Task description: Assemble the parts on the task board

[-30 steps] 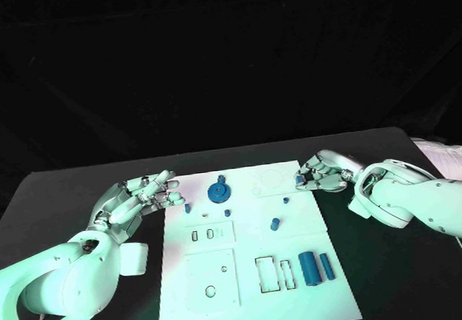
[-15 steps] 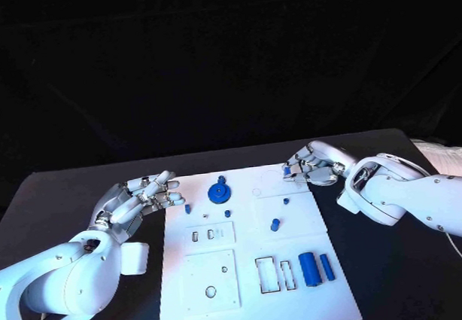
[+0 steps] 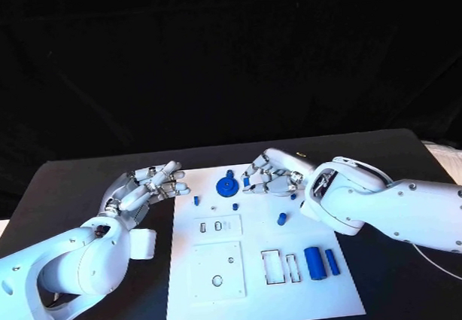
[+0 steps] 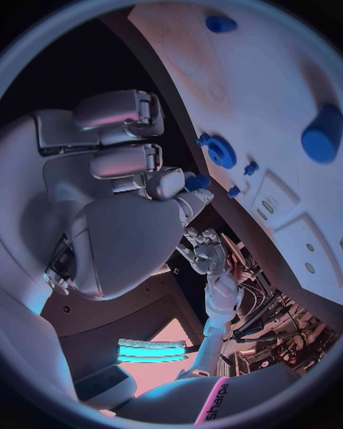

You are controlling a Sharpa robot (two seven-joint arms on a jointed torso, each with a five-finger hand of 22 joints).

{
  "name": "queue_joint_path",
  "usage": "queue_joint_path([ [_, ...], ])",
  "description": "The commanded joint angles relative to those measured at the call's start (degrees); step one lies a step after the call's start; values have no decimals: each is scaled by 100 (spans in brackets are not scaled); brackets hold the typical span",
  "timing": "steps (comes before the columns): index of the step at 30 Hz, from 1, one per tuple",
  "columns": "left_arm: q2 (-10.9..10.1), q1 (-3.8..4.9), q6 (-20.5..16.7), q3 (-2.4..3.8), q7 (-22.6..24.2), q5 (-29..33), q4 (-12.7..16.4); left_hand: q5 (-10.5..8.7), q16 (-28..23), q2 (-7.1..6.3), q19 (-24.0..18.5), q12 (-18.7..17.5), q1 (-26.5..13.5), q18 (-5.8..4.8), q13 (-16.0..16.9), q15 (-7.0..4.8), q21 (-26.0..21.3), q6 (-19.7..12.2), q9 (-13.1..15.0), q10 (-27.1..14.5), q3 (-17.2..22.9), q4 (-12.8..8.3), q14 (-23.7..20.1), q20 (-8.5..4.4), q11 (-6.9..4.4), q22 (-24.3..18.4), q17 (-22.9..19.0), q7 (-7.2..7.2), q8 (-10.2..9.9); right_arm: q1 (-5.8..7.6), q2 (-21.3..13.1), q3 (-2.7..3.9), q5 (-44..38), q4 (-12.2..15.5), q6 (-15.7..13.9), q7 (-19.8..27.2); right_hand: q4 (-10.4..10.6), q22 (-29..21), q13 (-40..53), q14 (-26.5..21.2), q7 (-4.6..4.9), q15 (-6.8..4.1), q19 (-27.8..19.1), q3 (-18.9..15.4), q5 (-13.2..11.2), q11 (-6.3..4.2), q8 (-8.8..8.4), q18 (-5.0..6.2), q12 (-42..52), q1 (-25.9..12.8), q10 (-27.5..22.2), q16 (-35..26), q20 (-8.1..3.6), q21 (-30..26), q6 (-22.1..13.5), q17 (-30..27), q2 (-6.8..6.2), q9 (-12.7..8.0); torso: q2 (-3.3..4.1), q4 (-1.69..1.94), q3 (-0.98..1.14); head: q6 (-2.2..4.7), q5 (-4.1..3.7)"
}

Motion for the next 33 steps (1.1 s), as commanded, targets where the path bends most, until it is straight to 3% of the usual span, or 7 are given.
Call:
queue_joint_path([
  [1,20,0,124,2,44,46,-23,4,-18,0,-22,-33,45,59,-7,30,-33,-1,-2,-29,4,-32,10,4,18,-8,6,30,-39,-45,189,-27,-804,28,286,-532,3,1393,208,449,-231,-34,507,28,13,-179,10,-95,82,1,122,-3,-53,23,256,791,72,83,-33,28,-38,-75,79],
  [4,29,0,128,1,43,50,-47,4,-18,0,-22,-33,45,59,-7,30,-33,-1,-2,-29,4,-32,10,4,18,-8,6,30,-39,-102,407,-59,-1040,3,389,-708,5,1380,197,445,-225,-32,496,32,1,-176,0,-91,61,-13,115,-14,-53,17,246,773,68,80,-43,40,-55,-106,112],
  [9,32,0,132,1,41,31,-60,4,-18,0,-22,-33,45,59,-7,30,-33,-1,-2,-29,4,-32,10,4,18,-8,6,30,-39,-192,663,-97,-1321,-62,561,-892,14,1364,179,439,-216,-26,483,36,-21,-168,-15,-87,24,-49,100,-31,-51,9,233,746,56,77,-38,44,-61,-138,135],
  [16,26,0,138,1,39,23,-53,4,-18,0,-22,-33,45,59,-7,30,-33,-1,-2,-29,4,-32,10,4,18,-8,6,30,-39,-301,887,-139,-1590,-157,803,-1014,26,1344,163,434,-216,-22,466,33,-41,-164,-19,-82,-8,-92,85,-45,-48,-1,242,723,35,79,-31,35,-41,-170,171],
  [33,14,0,152,1,26,22,-38,2,-26,3,-22,-34,42,59,-8,31,-32,-1,-3,-33,3,-37,13,5,21,-8,16,34,-46,-367,917,-179,-1818,-154,1066,-1133,39,1336,152,433,-219,-22,459,28,-61,-166,-20,-79,-33,-145,74,-49,-45,-5,260,720,4,82,-31,28,-32,-230,202],
])
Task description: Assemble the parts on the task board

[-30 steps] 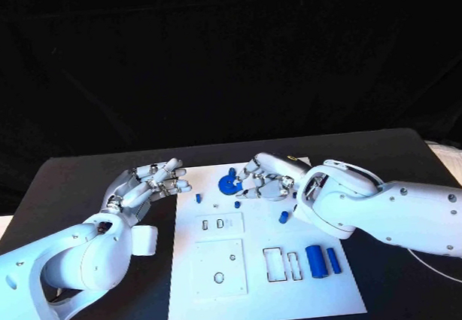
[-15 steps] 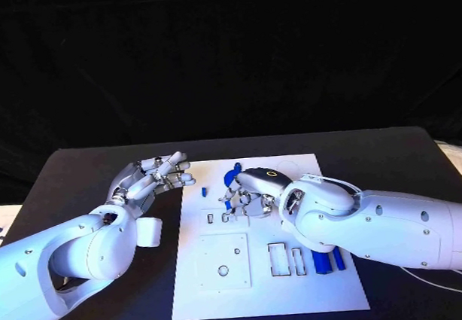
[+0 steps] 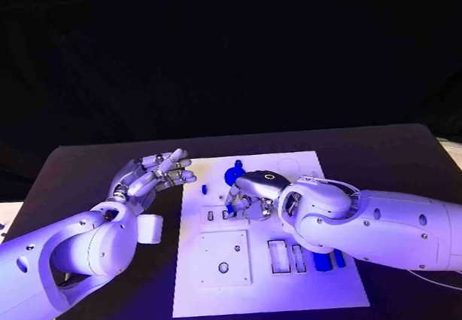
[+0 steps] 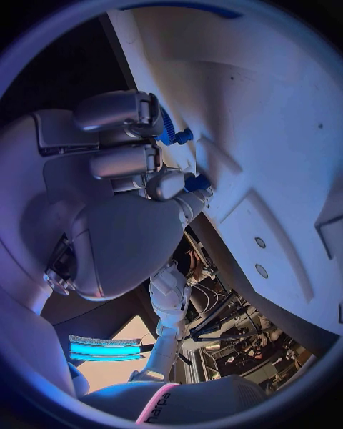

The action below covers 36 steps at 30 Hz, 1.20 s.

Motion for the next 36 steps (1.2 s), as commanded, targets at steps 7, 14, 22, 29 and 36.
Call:
queue_joint_path([
  [7,0,2,121,3,27,6,12,2,-26,3,-22,-34,42,59,-8,31,-32,-1,-3,-32,3,-37,13,5,21,-8,5,34,-11,-29,-56,-20,-240,29,333,-150,25,1339,156,432,-214,-24,460,12,-17,-145,38,-80,-29,-61,93,-28,-46,-5,269,720,-26,83,3,-7,3,-36,11],
  [14,-4,2,121,2,25,6,14,2,-26,3,-22,-34,42,59,-8,31,-32,-1,-3,-32,3,-37,13,5,21,-8,5,34,-11,-31,-101,-20,-287,45,512,-214,43,1329,144,429,-216,-25,451,2,-35,-148,32,-77,-55,-117,85,-39,-45,-10,276,705,-62,84,2,-3,3,-55,10],
  [22,-4,2,121,2,23,6,14,2,-26,3,-22,-34,42,59,-8,31,-32,-1,-3,-32,3,-37,13,5,21,-8,5,34,-11,-33,-89,-27,-362,24,691,-277,91,1295,85,417,-189,-14,423,-35,-87,-129,-26,-68,-167,-238,37,-75,-39,-28,214,652,-166,67,0,2,0,-73,3],
  [29,-5,1,118,2,23,6,10,1,-35,-1,-24,-35,35,58,-9,34,-32,-3,-3,-38,-3,-39,13,6,25,-8,14,38,-19,-41,-74,-45,-459,15,778,-340,148,1288,-14,411,-142,15,418,-94,-108,-92,-93,-66,-344,-354,-34,-96,-19,-33,114,627,-296,42,-2,-1,-3,-84,7],
  [36,-7,1,118,2,22,6,9,1,-35,-1,-24,-35,35,58,-9,34,-32,-3,-3,-38,-3,-39,13,6,25,-8,14,38,-19,-49,-74,-51,-513,37,817,-386,207,1277,-112,407,-112,39,408,-146,-83,-65,-117,-63,-509,-444,-95,-115,4,-40,35,603,-404,22,-1,0,-4,-82,17],
])
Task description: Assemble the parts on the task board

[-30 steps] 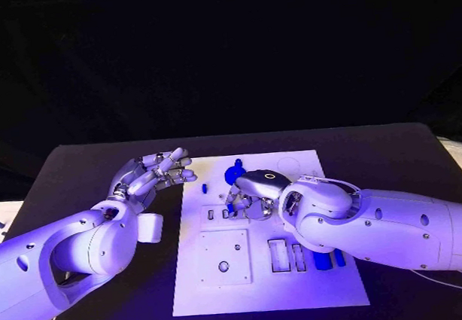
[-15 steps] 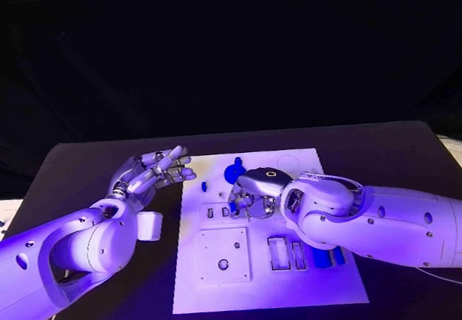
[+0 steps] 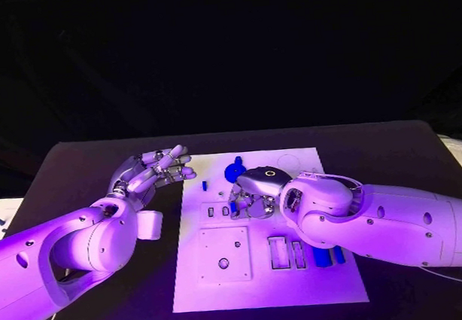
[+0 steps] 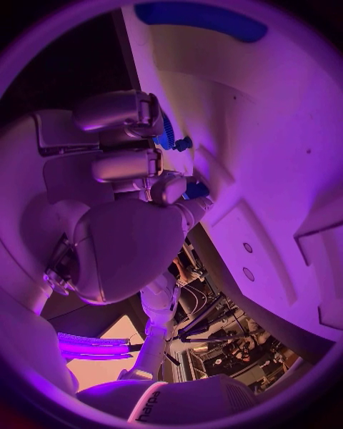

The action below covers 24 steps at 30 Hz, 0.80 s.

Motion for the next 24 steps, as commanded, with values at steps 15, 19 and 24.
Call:
queue_joint_path([
  [15,12,2,114,2,24,6,1,1,-35,0,-24,-35,35,58,-9,34,-32,-3,-3,-16,-3,-39,13,6,4,-8,6,38,-19,-78,4,-65,-189,-2,262,-369,311,1247,-173,393,64,98,387,-243,11,71,-33,-56,-271,-386,-130,-76,60,-57,-316,545,-264,-60,1,1,0,3,-8],
  [19,12,2,117,2,18,6,0,1,-35,0,-24,-35,35,58,-9,34,-32,-3,-3,-16,-3,-39,13,6,4,-8,6,38,-19,-81,3,-65,-200,6,124,-397,393,1233,-205,388,78,109,376,-299,2,84,-32,-52,-313,-430,-155,-95,70,-65,-380,521,-301,-67,2,-3,-1,3,-14],
  [24,15,2,124,2,12,6,-5,1,-35,0,-24,-35,35,58,-9,34,-32,-3,-3,-16,-3,-39,13,6,4,-8,6,38,-19,-93,-13,-65,-204,49,-290,-349,456,1231,-211,386,88,116,375,-331,-1,94,-33,-51,-313,-444,-163,-103,77,-67,-430,513,-326,-72,4,2,4,5,-15],
])
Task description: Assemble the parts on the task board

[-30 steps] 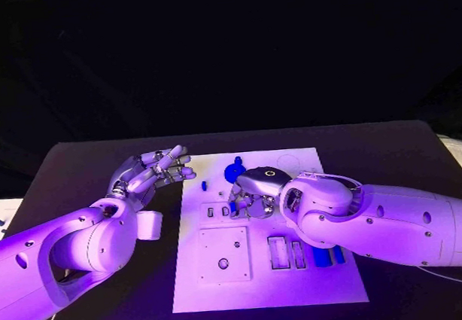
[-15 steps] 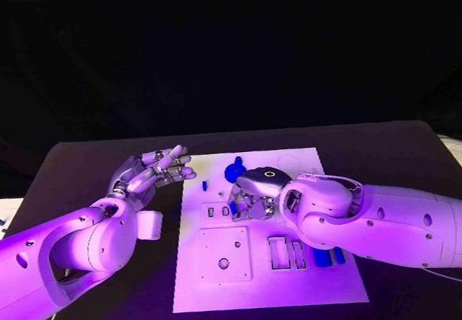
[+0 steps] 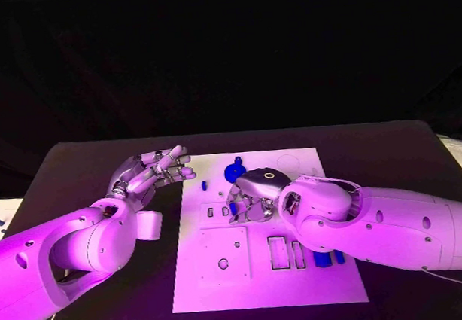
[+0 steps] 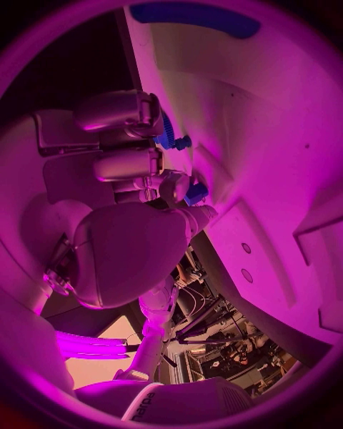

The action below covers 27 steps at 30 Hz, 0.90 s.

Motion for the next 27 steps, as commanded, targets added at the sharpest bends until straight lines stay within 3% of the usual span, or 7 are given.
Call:
queue_joint_path([
  [1,13,2,121,2,20,6,1,0,-35,0,-24,-35,35,58,-9,34,-32,-3,-3,-17,-3,-40,13,6,4,-8,7,38,-19,-54,-33,-34,-60,1,-266,-139,53,1232,-1,386,3,32,374,-2,3,14,-36,-51,-10,-42,-45,-38,35,-21,-52,510,-6,-4,2,3,6,5,-6],
  [8,31,-1,141,-1,-96,-23,-42,2,12,14,88,-28,24,70,-6,-5,50,12,0,-11,-11,-68,176,-22,-13,31,108,27,-44,-59,-256,39,368,276,-990,569,96,1231,22,385,12,38,374,-14,40,21,-36,-51,40,-16,-32,-46,41,-22,-99,502,-32,-8,-8,0,8,8,-8],
  [15,32,0,397,-2,-967,-839,-111,-1,1049,-5,1018,257,-129,45,181,-409,822,266,30,827,-83,-15,1529,-430,-336,439,865,-201,6,197,-762,225,2293,658,-559,1859,117,1154,-11,373,45,60,309,42,163,47,-29,-30,-2,172,-98,-77,61,-67,-224,471,45,-19,-23,-6,14,28,6],
  [18,31,6,555,-1,-1618,-1414,-126,-7,4037,-39,1562,511,-189,0,402,-651,1797,512,68,1436,-111,74,1894,-643,-541,1241,3528,-416,60,473,-1051,259,3236,735,-290,2087,80,1086,-20,354,49,63,253,65,230,49,-18,-11,-11,252,-118,-132,66,-106,-232,395,89,-15,-62,-26,18,26,15],
  [21,37,32,805,2,-2437,-2078,-125,-6,6729,-114,2302,977,-261,-350,837,-751,4025,647,127,1826,-185,136,2032,-779,-700,3945,6108,-530,97,726,-1336,274,3884,712,-270,2176,52,1069,-13,349,43,60,240,73,276,43,-1,-7,9,294,-115,-150,66,-117,-205,374,113,-4,-107,-51,30,11,34],
  [24,87,128,1239,11,-3423,-2804,-155,-20,7771,-123,2535,1731,-515,-517,1520,-786,5013,711,242,1845,-326,332,2105,-836,-758,5201,7189,-592,245,897,-1585,281,4328,586,-415,2206,13,1060,-10,347,46,58,233,79,350,43,-6,-4,26,344,-112,-161,64,-123,-220,364,124,-3,-154,-76,37,-8,59],
  [27,204,286,1702,14,-4303,-3509,-233,-77,8029,-64,2592,4097,-708,-609,3840,-833,5608,691,558,1530,-504,505,2148,-851,-789,5979,7473,-649,626,983,-1764,283,4553,444,-552,2210,2,1057,-13,347,43,56,231,78,385,40,6,-3,28,355,-111,-166,63,-126,-202,360,131,4,-201,-83,44,-25,72],
])
